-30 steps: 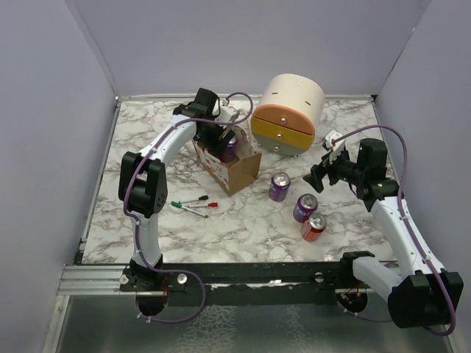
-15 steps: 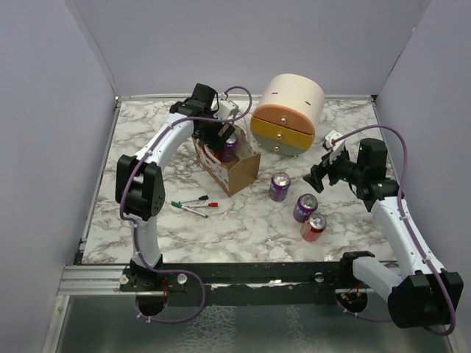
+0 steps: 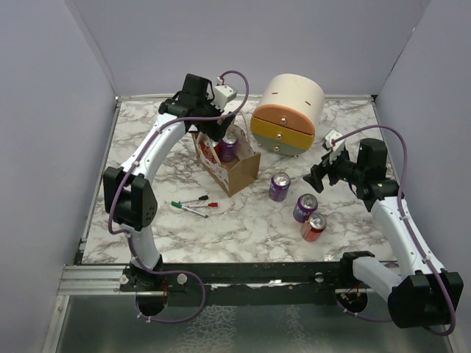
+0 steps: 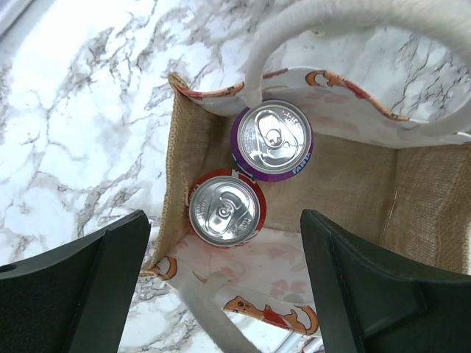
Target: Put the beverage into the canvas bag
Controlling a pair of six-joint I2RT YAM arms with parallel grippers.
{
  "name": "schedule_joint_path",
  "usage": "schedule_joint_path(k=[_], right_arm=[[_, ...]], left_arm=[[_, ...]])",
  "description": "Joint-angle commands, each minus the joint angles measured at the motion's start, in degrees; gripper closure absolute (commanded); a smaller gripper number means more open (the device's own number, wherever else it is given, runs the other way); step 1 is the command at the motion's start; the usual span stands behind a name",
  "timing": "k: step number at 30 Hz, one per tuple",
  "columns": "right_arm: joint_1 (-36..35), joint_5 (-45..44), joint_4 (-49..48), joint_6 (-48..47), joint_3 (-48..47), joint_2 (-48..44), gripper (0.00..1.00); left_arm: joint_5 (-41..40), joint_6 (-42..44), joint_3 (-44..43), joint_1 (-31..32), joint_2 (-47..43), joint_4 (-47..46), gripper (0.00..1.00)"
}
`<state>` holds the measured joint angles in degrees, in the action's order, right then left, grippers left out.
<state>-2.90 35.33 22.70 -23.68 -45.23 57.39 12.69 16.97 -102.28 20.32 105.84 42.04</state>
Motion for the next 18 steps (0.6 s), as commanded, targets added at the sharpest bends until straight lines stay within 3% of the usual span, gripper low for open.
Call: schedule_joint_path(k=[1,9,15,18], right_arm=[[0.3,0.6,-0.5,-0.3,0.5,-0.5,0.00],[0.3,0.7,-0.5,-0.3,0.6,-0.4,0.00],[0.3,0.7,-0.5,-0.3,0.5,-0.3,0.00],[0.3,0.7,-0.5,-0.4,0.6,-0.2,0.01]], left_arm=[[2.6,-0.9,0.8,-0.3,-4.0,-3.6,0.14],[4.0,-1.1,4.0,-0.3,-8.2,-10.6,0.16],[8.5,-2.0,10.5,-0.2,-15.6,-21.8,0.18],[11.1,-1.4,11.5,0.4,-17.1,-22.4,0.18]])
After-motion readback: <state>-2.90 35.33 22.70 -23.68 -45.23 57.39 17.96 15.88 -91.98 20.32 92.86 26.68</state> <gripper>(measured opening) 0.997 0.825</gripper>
